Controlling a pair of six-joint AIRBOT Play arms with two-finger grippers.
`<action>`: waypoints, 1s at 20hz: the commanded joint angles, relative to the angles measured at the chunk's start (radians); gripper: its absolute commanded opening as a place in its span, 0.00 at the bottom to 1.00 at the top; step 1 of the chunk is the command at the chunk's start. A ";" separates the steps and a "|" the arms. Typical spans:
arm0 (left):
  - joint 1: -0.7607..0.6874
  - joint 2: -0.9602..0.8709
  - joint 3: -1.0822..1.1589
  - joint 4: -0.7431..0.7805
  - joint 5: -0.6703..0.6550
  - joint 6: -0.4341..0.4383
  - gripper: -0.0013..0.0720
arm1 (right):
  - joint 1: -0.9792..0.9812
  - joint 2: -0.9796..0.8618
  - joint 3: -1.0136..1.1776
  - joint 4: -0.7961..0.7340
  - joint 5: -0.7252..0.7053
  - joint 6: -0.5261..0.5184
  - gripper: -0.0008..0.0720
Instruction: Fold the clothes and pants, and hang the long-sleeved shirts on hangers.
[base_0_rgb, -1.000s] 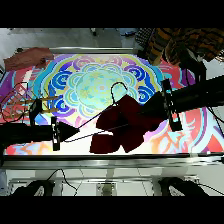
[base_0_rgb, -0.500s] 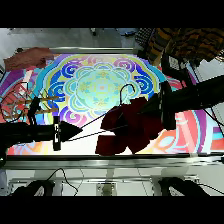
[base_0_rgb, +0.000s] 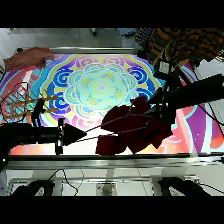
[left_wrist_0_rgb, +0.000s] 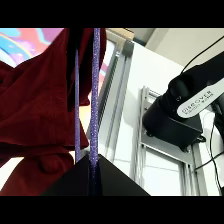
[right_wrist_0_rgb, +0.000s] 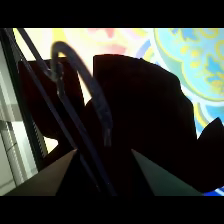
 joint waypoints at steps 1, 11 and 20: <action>-0.003 -0.001 0.000 -0.001 0.000 0.000 0.06 | -0.012 -0.068 0.000 -0.133 0.060 0.022 0.58; -0.003 -0.004 0.000 0.000 -0.019 0.000 0.06 | -0.348 -0.002 -0.080 0.011 0.159 0.055 0.50; -0.003 -0.003 0.000 0.000 -0.010 0.000 0.06 | -0.348 -0.041 -0.286 0.042 -0.024 -0.108 0.50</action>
